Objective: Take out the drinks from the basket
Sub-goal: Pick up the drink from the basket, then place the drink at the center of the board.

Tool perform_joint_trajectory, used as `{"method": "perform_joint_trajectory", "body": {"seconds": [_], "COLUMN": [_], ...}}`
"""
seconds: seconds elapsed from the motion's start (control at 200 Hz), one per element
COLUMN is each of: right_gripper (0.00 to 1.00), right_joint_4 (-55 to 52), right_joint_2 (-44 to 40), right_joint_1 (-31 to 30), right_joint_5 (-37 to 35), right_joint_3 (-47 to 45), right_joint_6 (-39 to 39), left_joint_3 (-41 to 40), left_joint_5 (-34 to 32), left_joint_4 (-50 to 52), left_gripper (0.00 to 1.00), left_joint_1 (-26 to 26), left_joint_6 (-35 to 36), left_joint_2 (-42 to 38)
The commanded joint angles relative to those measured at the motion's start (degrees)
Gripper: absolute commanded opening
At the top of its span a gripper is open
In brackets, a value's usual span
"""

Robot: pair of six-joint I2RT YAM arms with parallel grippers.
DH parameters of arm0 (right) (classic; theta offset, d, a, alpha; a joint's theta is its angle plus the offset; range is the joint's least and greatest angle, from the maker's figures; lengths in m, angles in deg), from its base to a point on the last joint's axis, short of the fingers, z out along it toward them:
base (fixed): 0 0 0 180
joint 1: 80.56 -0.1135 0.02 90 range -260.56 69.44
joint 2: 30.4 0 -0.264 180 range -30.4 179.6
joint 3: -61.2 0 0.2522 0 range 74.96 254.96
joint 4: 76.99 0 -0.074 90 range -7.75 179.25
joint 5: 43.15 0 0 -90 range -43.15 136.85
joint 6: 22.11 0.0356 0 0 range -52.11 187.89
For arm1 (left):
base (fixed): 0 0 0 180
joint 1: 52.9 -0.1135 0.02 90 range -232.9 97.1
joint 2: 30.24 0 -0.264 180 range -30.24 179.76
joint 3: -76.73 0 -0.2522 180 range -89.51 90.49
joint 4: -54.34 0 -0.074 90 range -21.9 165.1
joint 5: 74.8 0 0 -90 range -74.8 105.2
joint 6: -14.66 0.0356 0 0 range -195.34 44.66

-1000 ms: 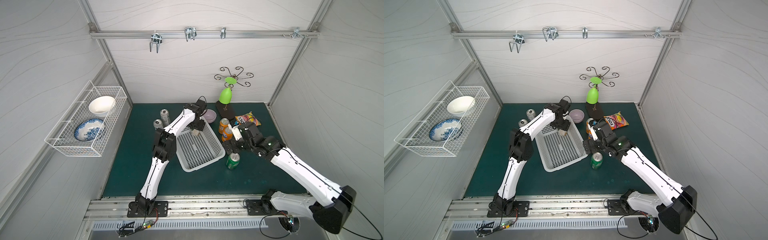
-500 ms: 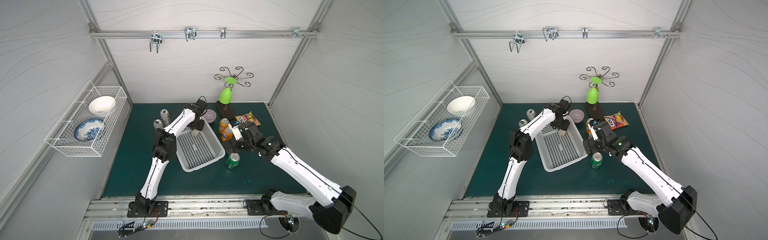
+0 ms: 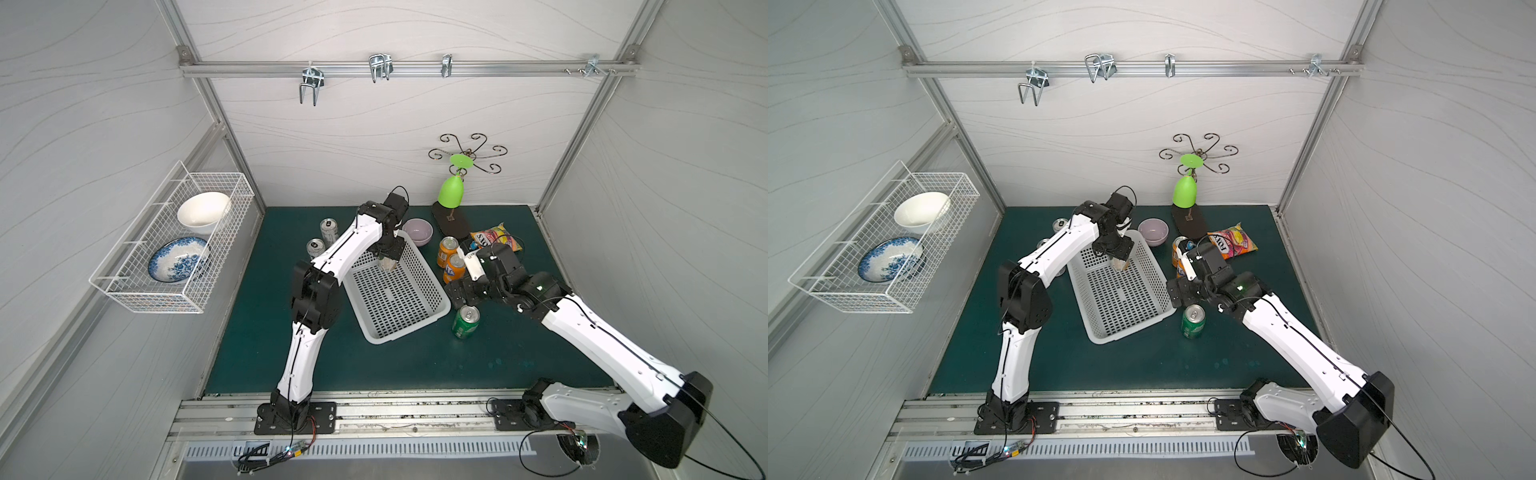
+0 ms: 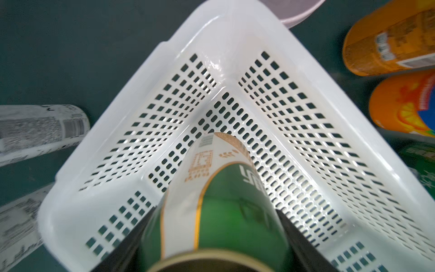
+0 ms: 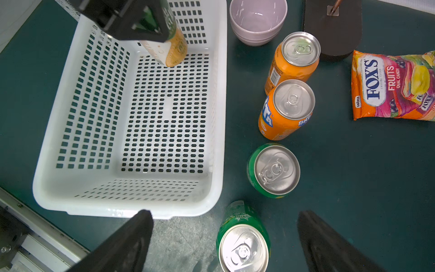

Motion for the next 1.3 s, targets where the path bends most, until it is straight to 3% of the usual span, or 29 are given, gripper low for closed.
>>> {"method": "perform_joint_trajectory", "body": {"seconds": [0.0,0.52,0.895,1.08,1.296], "right_gripper": [0.99,0.99,0.99,0.99,0.99], "right_joint_4": [-0.07,-0.11,-0.38,-0.55,-1.07], "right_joint_2": [-1.60,-3.57,-5.42,-5.31,-5.66], "right_joint_1": [0.31,0.27,0.29,0.31,0.31], "right_joint_5": [0.33,0.10,0.53,0.91,0.63], "right_joint_3": [-0.42,-2.47,-3.52,-3.52,-3.35], "right_joint_6": [0.03,0.34,0.26,0.06,-0.20], "left_joint_3": [-0.42,-15.14,-34.80,-44.83,-51.62], "left_joint_5": [-0.04,-8.56,-4.49,-3.91,-5.44], "left_joint_4": [-0.52,1.90,-4.14,-10.43,-17.99], "left_gripper": [0.57,0.58,0.58,0.58,0.57], "left_joint_1": [0.21,-0.71,-10.34,-14.89,-16.13], "left_joint_6": [0.64,-1.13,-4.36,-6.46,-8.95], "left_joint_2": [-7.12,-31.19,-45.22,-47.51,-45.12]}}
